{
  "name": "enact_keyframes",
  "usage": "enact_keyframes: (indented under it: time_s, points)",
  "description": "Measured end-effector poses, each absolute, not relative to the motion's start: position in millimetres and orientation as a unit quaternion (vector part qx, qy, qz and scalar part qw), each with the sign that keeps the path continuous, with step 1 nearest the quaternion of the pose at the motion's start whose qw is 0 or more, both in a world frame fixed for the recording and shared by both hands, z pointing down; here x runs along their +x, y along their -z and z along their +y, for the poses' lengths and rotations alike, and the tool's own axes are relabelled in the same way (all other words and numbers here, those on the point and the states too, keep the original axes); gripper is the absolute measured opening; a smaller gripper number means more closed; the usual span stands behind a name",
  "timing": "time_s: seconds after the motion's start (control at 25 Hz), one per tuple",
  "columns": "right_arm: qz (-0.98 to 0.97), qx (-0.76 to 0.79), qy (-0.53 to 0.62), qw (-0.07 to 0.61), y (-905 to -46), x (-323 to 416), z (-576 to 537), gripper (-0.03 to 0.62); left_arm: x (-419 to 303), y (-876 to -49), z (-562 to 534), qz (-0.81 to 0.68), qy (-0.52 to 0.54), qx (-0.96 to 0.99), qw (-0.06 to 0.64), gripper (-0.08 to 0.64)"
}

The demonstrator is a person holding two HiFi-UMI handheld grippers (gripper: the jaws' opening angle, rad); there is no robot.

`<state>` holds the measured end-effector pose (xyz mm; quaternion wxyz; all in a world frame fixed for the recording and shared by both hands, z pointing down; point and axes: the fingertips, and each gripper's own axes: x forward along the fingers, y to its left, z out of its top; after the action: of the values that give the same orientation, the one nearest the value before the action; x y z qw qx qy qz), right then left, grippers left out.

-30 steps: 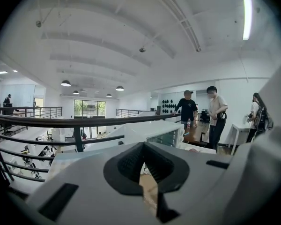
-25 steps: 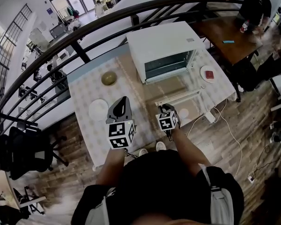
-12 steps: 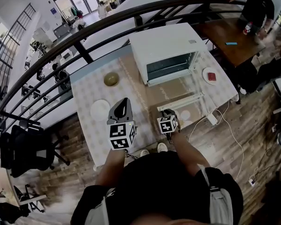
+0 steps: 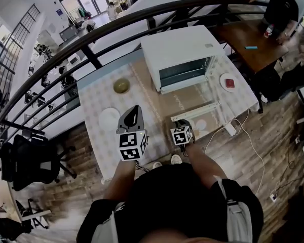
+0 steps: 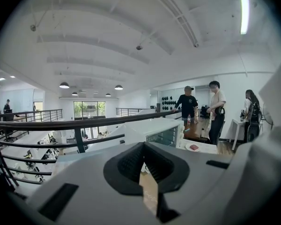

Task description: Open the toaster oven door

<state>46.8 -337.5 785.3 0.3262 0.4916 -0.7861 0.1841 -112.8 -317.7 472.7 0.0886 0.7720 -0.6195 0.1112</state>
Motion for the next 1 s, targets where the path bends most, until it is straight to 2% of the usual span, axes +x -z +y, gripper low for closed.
enact_keyframes:
  time_s: [0.68, 0.8, 1.0]
  points:
    - [-0.798, 0.469, -0.197, 0.323, -790, 46, -336, 0.089, -104, -468, -314, -0.611, -0.106, 0.780, 0.083, 0.012]
    - [-0.803, 0.460, -0.190, 0.327, -786, 50, -332, 0.127, -105, -466, -313, -0.612, -0.102, 0.780, 0.082, 0.012]
    - [-0.806, 0.493, -0.185, 0.271, -761, 64, -327, 0.135, -102, -468, -313, -0.608, -0.100, 0.783, 0.085, 0.012]
